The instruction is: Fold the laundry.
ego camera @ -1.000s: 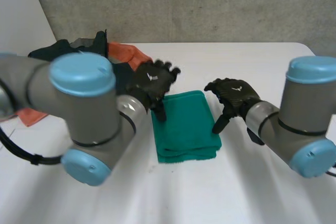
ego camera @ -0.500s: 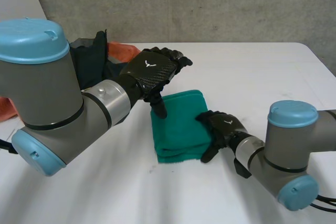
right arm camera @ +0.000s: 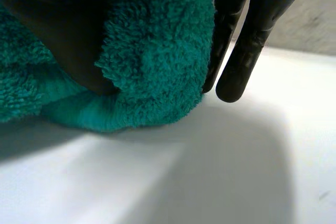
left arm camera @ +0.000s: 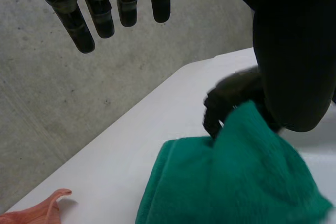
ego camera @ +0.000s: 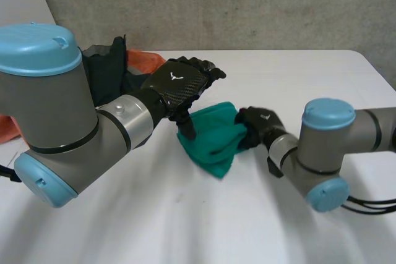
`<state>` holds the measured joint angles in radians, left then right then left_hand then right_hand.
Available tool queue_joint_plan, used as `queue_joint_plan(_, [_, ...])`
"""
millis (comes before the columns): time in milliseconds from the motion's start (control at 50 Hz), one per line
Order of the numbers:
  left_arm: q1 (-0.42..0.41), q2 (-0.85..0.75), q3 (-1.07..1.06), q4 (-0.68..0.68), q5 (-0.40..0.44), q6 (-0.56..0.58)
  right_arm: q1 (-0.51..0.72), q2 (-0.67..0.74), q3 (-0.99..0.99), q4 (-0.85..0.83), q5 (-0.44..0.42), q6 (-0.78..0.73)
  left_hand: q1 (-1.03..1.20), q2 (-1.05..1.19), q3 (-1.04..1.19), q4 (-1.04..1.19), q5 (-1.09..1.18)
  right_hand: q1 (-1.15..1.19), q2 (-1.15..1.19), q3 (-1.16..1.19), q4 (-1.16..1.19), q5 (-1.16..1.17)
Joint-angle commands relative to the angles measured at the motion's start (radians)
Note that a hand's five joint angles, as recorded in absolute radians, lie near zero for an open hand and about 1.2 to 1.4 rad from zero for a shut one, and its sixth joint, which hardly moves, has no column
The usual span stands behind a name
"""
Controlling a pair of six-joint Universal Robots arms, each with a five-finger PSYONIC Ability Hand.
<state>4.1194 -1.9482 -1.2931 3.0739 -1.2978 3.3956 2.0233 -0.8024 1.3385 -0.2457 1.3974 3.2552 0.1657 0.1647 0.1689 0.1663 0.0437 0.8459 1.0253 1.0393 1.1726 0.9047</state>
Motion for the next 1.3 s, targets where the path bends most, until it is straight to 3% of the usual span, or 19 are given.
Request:
queue_joint_plan(20, [-0.001,-0.001,0.000,0.003,0.000,0.001,-0.136,0.057,-0.158,0.032,-0.017,-0.009,0.045,0.046,0.042,0.044,-0.008,0.550,0.371,0.357,0.224,0.317])
queue_joint_plan(180, [-0.001,-0.014,0.000,0.005,0.002,0.001,-0.354,0.201,-0.425,0.138,-0.038,-0.075,0.045,0.046,0.042,0.044,-0.008,0.550,0.371,0.357,0.224,0.317])
queue_joint_plan(480, [-0.001,-0.031,-0.003,0.005,-0.003,-0.001,-0.598,0.541,-1.082,0.305,-0.015,-0.187,0.051,0.052,0.048,0.050,-0.002,0.550,0.371,0.357,0.224,0.317])
queue_joint_plan(760, [0.002,-0.037,-0.012,0.005,-0.001,-0.001,-0.670,0.572,-1.170,0.299,-0.009,-0.218,0.048,0.049,0.045,0.047,-0.005,0.549,0.369,0.355,0.222,0.315])
queue_joint_plan(780, [0.002,-0.038,-0.014,0.005,-0.001,-0.001,-0.670,0.572,-1.170,0.299,-0.009,-0.219,0.051,0.052,0.048,0.050,-0.002,0.389,0.209,0.195,0.062,0.155])
queue_joint_plan(800, [0.001,-0.038,-0.014,0.005,-0.001,-0.001,-0.672,0.572,-1.168,0.299,-0.009,-0.221,0.051,0.052,0.048,0.050,-0.002,-0.232,-0.411,-0.425,-0.559,-0.465])
queue_joint_plan(820, [0.001,-0.038,-0.014,0.005,-0.001,-0.001,-0.672,0.572,-1.167,0.299,-0.008,-0.224,0.051,0.052,0.048,0.050,-0.002,-0.671,-0.851,-0.865,-0.998,-0.905])
queue_joint_plan(1000, [0.002,-0.035,-0.015,0.005,-0.003,-0.004,-0.681,0.571,-1.113,0.301,-0.006,-0.314,0.051,0.052,0.048,0.050,-0.002,-0.671,-0.851,-0.865,-0.998,-0.905])
queue_joint_plan(1180, [0.001,-0.034,-0.015,0.003,0.000,-0.025,-0.716,0.568,-1.090,0.301,0.080,-0.556,0.051,0.052,0.048,0.050,-0.002,-0.671,-0.851,-0.865,-0.998,-0.905])
queue_joint_plan(1300, [-0.001,-0.032,-0.017,0.002,0.000,-0.027,-0.713,0.571,-1.088,0.298,0.069,-0.620,0.051,0.052,0.048,0.050,-0.002,-0.671,-0.851,-0.865,-0.998,-0.905])
